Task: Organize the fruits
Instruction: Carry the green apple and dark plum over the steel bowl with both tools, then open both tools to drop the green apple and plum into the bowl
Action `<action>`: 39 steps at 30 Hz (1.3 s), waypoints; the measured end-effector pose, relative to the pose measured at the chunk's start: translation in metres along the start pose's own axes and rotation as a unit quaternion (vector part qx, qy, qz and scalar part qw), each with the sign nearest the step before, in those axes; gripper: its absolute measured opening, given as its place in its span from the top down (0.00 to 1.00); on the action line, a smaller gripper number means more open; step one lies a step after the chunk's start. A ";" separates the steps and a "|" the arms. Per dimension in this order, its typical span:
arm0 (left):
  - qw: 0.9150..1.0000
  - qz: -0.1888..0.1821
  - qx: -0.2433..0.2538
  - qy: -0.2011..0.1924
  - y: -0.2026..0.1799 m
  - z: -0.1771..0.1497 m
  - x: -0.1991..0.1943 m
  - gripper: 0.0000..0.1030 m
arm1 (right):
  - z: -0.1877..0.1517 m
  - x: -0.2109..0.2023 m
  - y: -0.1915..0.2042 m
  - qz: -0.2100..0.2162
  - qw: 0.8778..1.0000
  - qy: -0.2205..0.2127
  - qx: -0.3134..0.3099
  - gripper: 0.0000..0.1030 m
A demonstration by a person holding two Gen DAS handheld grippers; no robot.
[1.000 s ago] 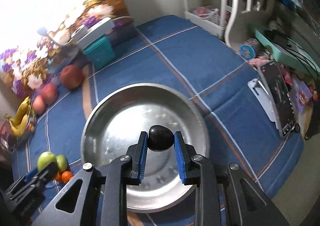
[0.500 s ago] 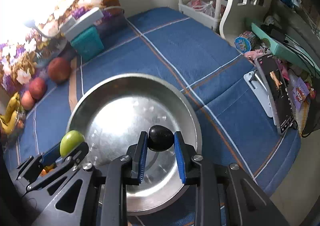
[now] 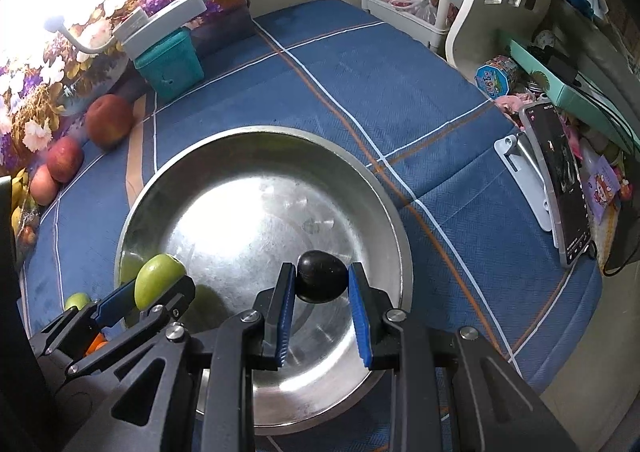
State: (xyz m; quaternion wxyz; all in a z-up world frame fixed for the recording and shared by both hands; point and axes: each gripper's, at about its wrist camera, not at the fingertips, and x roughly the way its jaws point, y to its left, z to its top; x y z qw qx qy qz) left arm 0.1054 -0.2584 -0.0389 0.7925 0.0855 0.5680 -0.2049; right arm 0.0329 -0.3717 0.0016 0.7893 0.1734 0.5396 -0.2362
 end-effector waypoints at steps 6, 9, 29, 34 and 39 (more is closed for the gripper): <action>1.000 0.000 -0.001 0.005 0.003 0.000 0.003 0.53 | -0.001 0.005 0.000 -0.006 1.000 0.010 -0.001 0.73; 1.000 -0.001 -0.003 0.009 0.006 -0.001 0.005 0.53 | -0.001 0.005 0.001 -0.007 1.000 0.012 -0.003 0.73; 0.999 -0.012 -0.023 -0.019 0.032 -0.018 -0.033 0.42 | -0.002 0.004 0.004 -0.014 1.000 0.012 -0.009 0.50; 0.997 -0.024 -0.055 -0.038 0.054 -0.028 -0.052 0.40 | -0.002 -0.003 0.009 -0.015 1.000 0.003 -0.018 0.46; 0.996 -0.021 -0.071 -0.050 0.070 -0.034 -0.063 0.39 | -0.003 -0.007 0.013 -0.013 1.000 0.000 -0.024 0.46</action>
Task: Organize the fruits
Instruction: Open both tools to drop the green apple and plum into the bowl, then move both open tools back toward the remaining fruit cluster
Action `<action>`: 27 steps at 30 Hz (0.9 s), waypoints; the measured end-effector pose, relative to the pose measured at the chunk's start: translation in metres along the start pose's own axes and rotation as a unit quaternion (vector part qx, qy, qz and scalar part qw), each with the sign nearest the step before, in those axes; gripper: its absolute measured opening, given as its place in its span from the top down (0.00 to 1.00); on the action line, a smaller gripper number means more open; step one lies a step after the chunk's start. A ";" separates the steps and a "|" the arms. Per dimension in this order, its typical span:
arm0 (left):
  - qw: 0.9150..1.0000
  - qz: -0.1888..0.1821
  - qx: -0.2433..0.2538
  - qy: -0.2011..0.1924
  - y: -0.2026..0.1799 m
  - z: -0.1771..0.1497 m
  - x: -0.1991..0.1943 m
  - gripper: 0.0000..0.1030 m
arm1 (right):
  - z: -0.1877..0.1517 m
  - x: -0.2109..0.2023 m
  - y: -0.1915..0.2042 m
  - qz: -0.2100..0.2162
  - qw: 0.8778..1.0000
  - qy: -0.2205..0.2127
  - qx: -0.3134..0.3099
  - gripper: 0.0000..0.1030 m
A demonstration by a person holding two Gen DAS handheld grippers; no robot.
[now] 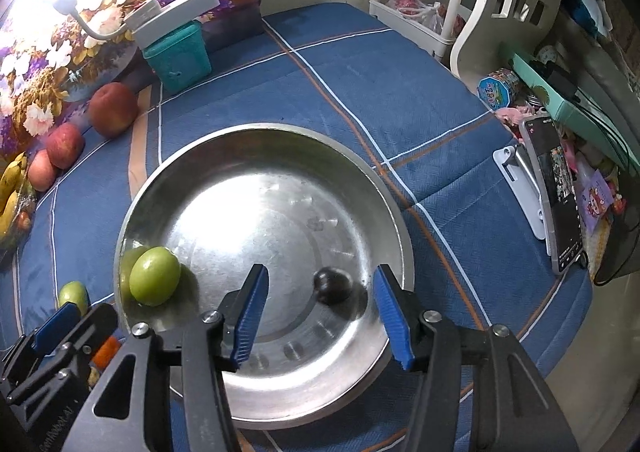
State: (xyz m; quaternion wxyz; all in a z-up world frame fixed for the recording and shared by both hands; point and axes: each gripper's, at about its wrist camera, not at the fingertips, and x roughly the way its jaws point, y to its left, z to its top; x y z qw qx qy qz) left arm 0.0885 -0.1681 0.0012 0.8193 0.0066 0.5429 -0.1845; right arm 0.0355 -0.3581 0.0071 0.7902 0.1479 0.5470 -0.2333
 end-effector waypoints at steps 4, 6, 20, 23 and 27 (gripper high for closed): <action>1.000 0.004 -0.021 -0.001 0.013 -0.007 -0.004 0.38 | -0.002 -0.002 0.004 0.003 1.000 0.000 -0.007 0.46; 0.999 0.016 -0.035 -0.002 0.023 -0.011 -0.005 0.37 | -0.003 -0.003 0.006 0.007 1.000 0.000 -0.009 0.46; 0.990 0.045 -0.130 -0.007 0.086 -0.039 -0.012 0.35 | -0.023 -0.021 0.027 0.027 0.999 -0.009 -0.033 0.46; 0.989 0.047 -0.140 -0.007 0.093 -0.042 -0.014 0.35 | -0.023 -0.022 0.031 0.022 0.999 -0.010 -0.039 0.46; 0.987 0.056 -0.151 -0.011 0.102 -0.043 -0.013 0.23 | -0.022 -0.022 0.032 0.019 0.999 -0.009 -0.042 0.46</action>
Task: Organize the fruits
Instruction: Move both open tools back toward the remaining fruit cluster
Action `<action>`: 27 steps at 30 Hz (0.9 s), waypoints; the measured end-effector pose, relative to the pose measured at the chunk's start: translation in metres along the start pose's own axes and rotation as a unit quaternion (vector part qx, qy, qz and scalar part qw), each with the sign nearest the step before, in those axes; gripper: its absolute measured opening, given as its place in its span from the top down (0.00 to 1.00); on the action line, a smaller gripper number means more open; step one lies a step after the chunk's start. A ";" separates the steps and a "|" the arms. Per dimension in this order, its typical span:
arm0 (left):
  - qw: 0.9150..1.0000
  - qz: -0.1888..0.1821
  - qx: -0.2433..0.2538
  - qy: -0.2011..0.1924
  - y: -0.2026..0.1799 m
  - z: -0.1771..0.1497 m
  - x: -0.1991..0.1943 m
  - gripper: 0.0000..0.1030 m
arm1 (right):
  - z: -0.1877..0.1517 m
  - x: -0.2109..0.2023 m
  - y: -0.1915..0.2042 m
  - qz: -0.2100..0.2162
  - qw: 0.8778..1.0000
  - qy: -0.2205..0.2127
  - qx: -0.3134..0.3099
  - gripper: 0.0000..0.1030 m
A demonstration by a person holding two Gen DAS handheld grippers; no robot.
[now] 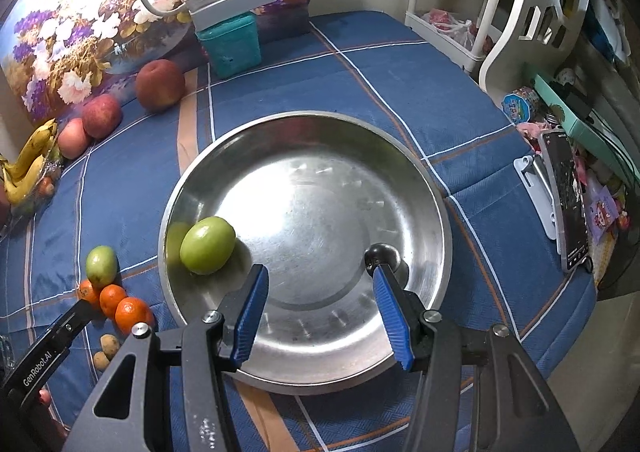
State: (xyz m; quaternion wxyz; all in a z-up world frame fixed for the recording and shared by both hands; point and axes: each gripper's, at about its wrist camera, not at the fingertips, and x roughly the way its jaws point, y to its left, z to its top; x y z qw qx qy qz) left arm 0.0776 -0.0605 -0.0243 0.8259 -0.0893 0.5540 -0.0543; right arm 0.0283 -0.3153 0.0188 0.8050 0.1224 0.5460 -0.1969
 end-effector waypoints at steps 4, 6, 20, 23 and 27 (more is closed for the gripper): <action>1.000 0.026 -0.005 -0.014 0.006 0.001 0.000 0.00 | 0.000 -0.001 0.004 -0.006 1.000 -0.004 -0.005 0.40; 0.999 0.035 -0.008 -0.017 0.009 0.001 0.000 0.00 | -0.001 -0.001 0.007 -0.009 1.000 -0.006 -0.008 0.25; 0.997 0.061 -0.007 -0.043 0.016 -0.002 -0.006 0.00 | -0.002 0.006 0.014 -0.007 1.000 -0.002 -0.022 0.18; 0.997 0.062 -0.008 -0.050 0.018 -0.004 -0.010 0.00 | -0.003 0.006 0.016 -0.007 1.000 -0.005 -0.027 0.02; 0.996 0.066 -0.005 -0.053 0.021 -0.006 -0.016 0.00 | -0.005 0.003 0.021 0.003 0.999 -0.017 -0.032 0.02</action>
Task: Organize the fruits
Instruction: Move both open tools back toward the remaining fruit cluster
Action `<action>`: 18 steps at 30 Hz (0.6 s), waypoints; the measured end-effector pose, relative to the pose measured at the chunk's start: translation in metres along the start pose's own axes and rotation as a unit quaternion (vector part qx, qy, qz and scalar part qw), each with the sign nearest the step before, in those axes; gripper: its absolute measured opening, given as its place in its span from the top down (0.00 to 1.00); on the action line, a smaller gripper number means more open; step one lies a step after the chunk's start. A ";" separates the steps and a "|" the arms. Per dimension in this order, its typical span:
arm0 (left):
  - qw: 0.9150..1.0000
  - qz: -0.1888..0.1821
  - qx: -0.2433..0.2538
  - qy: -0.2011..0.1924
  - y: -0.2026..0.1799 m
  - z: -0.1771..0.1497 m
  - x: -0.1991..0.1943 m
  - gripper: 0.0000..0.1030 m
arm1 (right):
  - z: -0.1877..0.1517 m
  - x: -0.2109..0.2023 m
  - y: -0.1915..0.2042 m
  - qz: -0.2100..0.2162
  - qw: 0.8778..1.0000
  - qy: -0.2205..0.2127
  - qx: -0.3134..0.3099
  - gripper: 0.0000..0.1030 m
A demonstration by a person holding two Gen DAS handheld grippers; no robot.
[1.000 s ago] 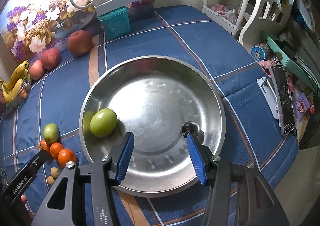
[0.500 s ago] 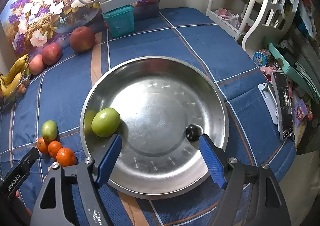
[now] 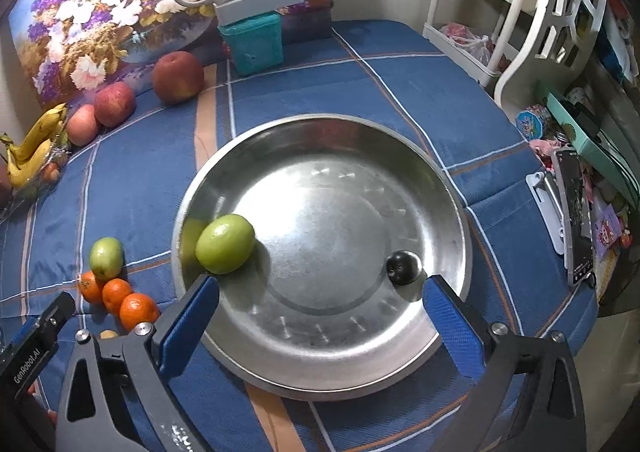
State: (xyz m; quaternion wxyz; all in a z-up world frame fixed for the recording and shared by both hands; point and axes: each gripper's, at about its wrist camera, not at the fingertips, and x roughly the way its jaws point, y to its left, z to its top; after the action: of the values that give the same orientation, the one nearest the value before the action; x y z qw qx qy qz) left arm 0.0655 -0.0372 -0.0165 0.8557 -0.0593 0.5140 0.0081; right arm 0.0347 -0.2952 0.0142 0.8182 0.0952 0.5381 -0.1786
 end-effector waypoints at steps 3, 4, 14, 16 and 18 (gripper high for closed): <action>1.000 0.007 -0.003 -0.006 0.006 0.000 -0.006 0.00 | -0.002 -0.004 0.008 0.011 1.000 -0.013 -0.011 0.01; 1.000 0.011 -0.004 -0.008 0.008 0.000 -0.008 0.00 | -0.003 -0.006 0.012 0.016 1.000 -0.018 -0.015 0.01; 0.998 0.046 -0.032 -0.029 0.049 0.000 -0.026 0.00 | -0.010 -0.022 0.049 0.097 0.994 -0.054 -0.022 0.01; 0.998 0.050 -0.036 -0.032 0.057 0.002 -0.028 0.00 | -0.013 -0.023 0.065 0.110 0.992 -0.048 -0.041 0.01; 0.997 0.047 -0.044 -0.032 0.065 0.005 -0.029 0.00 | -0.018 -0.021 0.079 0.129 0.989 -0.038 -0.055 0.01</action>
State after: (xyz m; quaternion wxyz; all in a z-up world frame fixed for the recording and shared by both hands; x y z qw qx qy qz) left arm 0.0510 0.0291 0.0054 0.8669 -0.0730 0.4878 0.0728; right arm 0.0433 -0.2126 0.0237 0.8583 0.1119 0.4986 -0.0457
